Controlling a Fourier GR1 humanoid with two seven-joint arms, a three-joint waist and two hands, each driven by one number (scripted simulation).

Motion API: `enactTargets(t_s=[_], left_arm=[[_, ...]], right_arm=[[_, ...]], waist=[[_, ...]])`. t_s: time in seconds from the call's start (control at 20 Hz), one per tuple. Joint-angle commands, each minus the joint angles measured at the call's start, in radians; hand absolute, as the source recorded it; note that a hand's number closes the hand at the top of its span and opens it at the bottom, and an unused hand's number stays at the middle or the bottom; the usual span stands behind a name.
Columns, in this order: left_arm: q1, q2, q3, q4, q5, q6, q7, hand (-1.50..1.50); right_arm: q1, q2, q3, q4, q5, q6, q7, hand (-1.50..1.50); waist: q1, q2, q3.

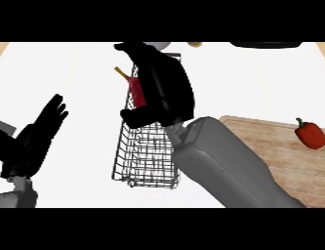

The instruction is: Pick the pear from the cutting board and place it in the tiered basket

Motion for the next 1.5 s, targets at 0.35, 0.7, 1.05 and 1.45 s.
enactTargets(t_s=[0.35, 0.7, 1.05, 1.45], left_arm=[[-0.033, -0.006, 0.001, 0.060, -0.014, -0.010, -0.026, 0.00], [0.001, 0.019, 0.031, 0.011, 0.006, -0.019, -0.007, 0.00], [-0.004, -0.013, 0.006, -0.025, -0.001, 0.002, 0.023, 0.00], [-0.011, 0.026, 0.056, 0.069, 0.016, -0.049, -0.052, 0.00]], right_arm=[[-0.038, 0.001, -0.016, 0.016, -0.258, -0.260, 0.019, -1.50], [-0.001, 0.001, -0.261, -0.177, -0.409, -0.241, 0.033, -1.50], [0.005, -0.131, -0.495, -0.195, -0.480, -0.248, -0.023, -1.50], [0.154, -0.356, -0.742, -0.243, -0.707, -0.041, -0.105, -1.50]], waist=[[0.008, 0.003, 0.000], [-0.012, -0.003, 0.001], [-0.011, -0.003, 0.001], [-0.016, 0.000, 0.000]])
